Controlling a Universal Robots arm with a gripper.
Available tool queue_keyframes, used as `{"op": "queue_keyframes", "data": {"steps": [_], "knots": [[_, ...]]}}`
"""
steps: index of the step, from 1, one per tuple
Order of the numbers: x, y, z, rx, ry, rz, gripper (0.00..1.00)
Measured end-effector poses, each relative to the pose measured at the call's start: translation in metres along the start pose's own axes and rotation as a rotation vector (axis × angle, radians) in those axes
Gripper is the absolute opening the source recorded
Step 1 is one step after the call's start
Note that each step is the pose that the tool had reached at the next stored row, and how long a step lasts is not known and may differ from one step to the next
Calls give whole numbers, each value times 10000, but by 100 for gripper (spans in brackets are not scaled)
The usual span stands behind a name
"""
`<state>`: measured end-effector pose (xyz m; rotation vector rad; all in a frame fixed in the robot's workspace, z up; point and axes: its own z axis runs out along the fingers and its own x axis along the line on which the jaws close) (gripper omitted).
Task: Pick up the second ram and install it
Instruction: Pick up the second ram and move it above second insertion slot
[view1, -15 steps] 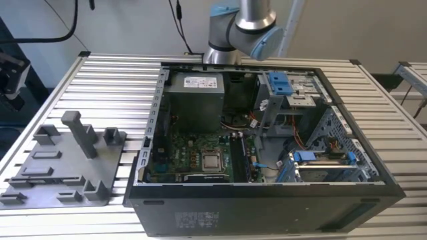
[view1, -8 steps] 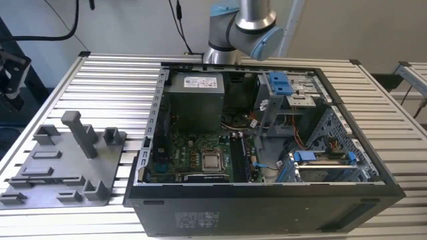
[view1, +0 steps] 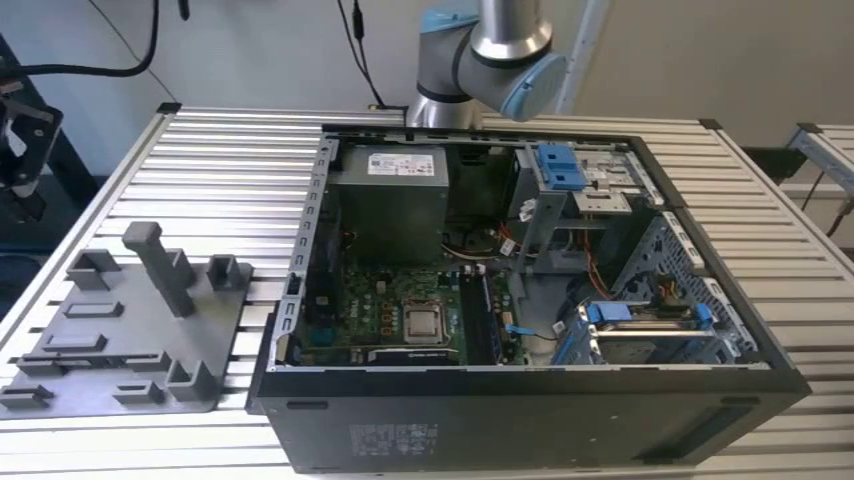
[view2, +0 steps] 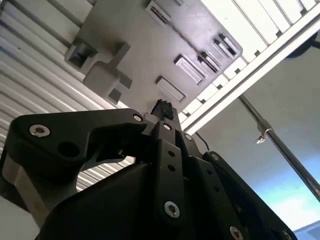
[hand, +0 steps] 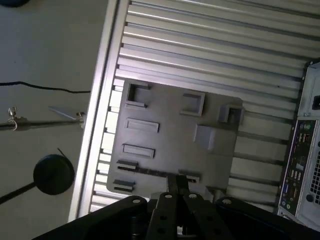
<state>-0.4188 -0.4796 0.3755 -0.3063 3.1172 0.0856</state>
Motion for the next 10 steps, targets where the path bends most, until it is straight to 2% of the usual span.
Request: {"op": "queue_keyframes", "data": {"steps": [6,10], "knots": [[0,0,1,-11,42,-783,11],[0,0,1,-19,79,-1454,11]]}}
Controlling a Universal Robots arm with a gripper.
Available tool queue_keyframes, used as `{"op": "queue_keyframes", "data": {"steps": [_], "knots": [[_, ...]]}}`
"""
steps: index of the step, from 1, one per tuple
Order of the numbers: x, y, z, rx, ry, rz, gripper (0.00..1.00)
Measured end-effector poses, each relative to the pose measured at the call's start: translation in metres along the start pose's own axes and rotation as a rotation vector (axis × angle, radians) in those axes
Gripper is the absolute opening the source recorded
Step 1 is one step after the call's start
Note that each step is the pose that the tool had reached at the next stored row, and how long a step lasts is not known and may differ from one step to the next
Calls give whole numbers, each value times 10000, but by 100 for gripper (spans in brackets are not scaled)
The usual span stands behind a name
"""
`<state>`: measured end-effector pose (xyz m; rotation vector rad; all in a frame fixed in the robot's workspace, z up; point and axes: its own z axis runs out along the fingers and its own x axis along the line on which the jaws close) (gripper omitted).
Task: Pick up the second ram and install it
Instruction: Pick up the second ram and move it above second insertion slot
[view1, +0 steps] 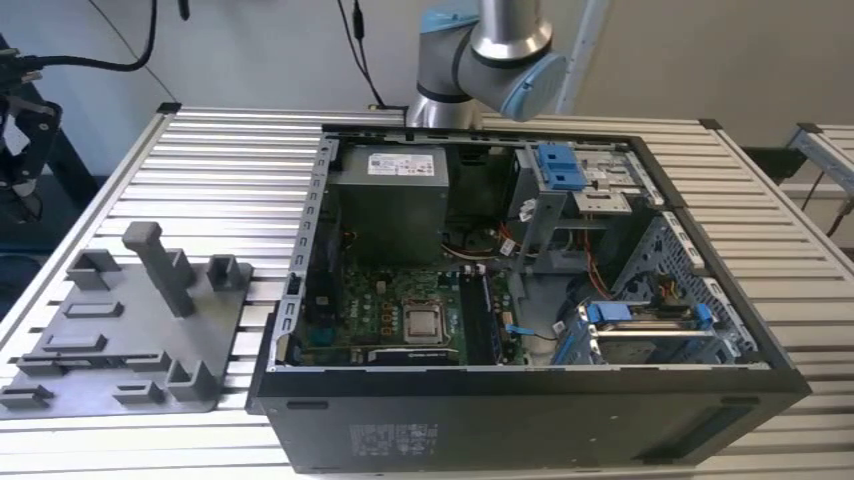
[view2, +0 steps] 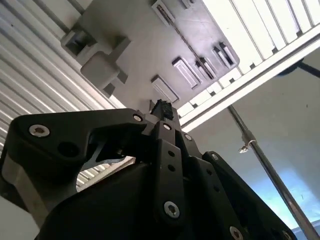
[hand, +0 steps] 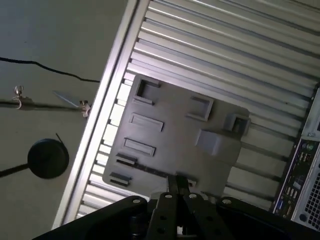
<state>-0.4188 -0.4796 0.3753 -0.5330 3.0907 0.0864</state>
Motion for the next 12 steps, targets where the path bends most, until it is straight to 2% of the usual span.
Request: {"op": "queue_keyframes", "data": {"steps": [12], "knots": [[0,0,7,-28,110,-2078,11]]}}
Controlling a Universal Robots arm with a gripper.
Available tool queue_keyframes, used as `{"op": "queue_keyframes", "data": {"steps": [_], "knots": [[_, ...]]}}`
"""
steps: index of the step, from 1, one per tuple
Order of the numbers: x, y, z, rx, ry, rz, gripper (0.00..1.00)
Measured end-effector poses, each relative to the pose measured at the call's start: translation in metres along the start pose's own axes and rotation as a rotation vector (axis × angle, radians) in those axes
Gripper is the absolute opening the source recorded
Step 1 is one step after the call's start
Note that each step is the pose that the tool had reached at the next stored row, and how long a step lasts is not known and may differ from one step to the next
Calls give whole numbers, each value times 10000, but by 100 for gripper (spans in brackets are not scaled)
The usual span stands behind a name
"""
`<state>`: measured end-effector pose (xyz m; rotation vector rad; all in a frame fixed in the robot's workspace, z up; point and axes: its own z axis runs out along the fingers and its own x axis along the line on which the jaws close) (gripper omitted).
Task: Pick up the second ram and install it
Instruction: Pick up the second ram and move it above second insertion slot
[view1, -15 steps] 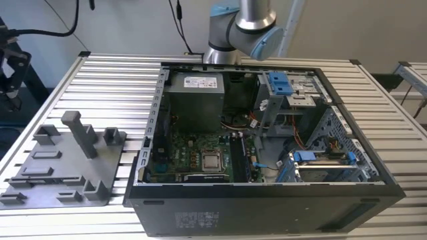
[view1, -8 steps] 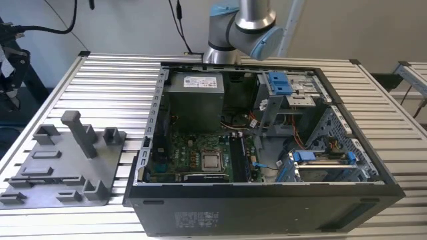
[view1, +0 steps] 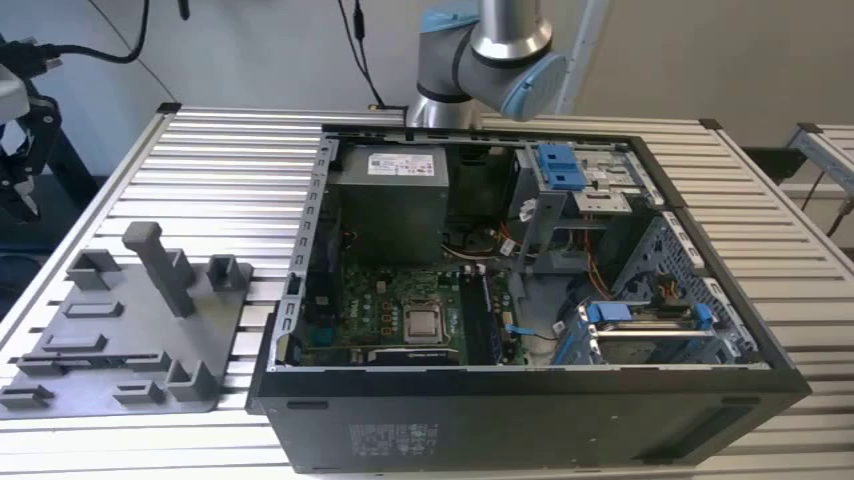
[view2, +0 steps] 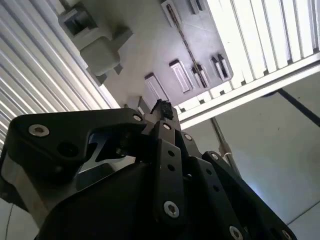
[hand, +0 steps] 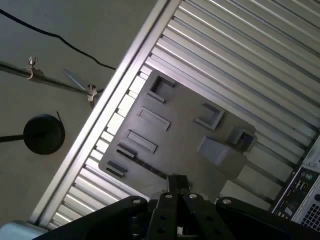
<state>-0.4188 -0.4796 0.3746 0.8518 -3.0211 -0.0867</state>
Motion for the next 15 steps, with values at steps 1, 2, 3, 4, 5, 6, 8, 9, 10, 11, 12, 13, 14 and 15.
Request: {"op": "queue_keyframes", "data": {"steps": [1,2,3,4,5,6,8,9,10,11,12,13,14,15], "knots": [[0,0,1,-3,10,-187,11],[0,0,1,-5,20,-361,11],[0,0,2,-7,29,-526,11],[0,0,2,-9,37,-685,11],[0,0,2,-11,46,-831,11],[0,0,3,-13,53,-975,11],[0,0,4,-17,70,-1284,11],[0,0,5,-19,77,-1425,11],[0,0,5,-21,86,-1572,11],[0,0,6,-23,93,-1724,11],[0,0,7,-25,101,-1880,11],[0,0,9,-27,109,-2035,11],[0,-1,10,-29,118,-2208,11],[0,-1,11,-32,130,-2396,11]]}}
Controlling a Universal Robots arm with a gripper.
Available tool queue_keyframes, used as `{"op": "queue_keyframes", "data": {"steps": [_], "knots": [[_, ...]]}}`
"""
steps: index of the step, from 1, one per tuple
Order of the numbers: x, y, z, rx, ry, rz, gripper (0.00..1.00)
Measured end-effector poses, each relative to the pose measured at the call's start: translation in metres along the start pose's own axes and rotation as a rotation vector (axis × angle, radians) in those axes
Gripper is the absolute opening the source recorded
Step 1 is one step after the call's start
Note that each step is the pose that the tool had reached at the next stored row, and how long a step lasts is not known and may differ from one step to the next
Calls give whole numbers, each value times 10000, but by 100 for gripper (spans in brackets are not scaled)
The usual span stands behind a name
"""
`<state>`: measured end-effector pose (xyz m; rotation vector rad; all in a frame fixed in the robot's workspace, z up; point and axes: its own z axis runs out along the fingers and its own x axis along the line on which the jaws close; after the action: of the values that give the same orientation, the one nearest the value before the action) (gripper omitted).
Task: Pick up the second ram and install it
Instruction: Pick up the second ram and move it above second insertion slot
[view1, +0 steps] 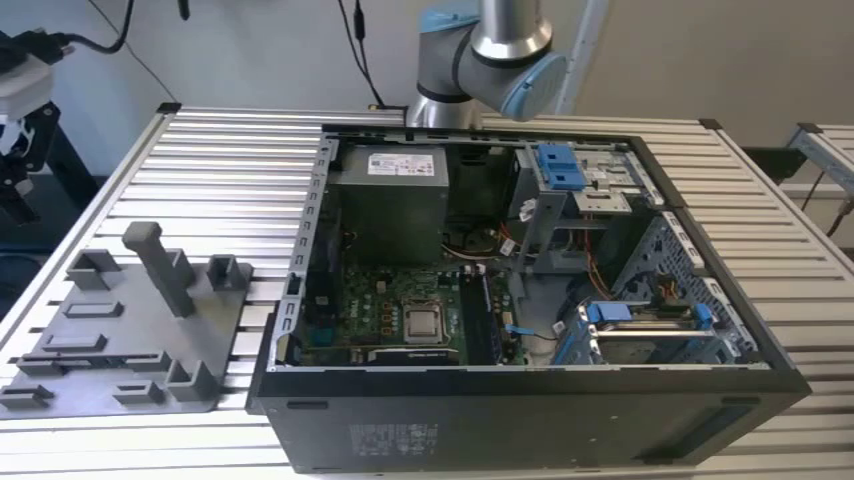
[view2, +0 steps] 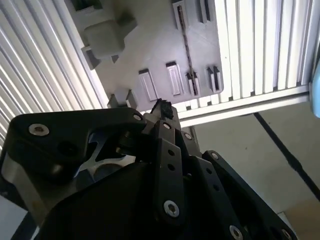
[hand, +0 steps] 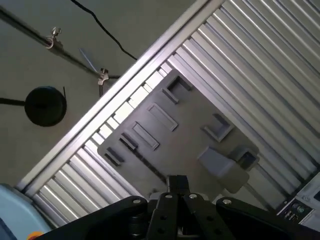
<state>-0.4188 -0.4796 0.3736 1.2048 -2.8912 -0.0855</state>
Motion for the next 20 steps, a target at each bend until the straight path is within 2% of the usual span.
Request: {"op": "queue_keyframes", "data": {"steps": [20], "knots": [[0,-2,34,-49,195,-3642,11]]}}
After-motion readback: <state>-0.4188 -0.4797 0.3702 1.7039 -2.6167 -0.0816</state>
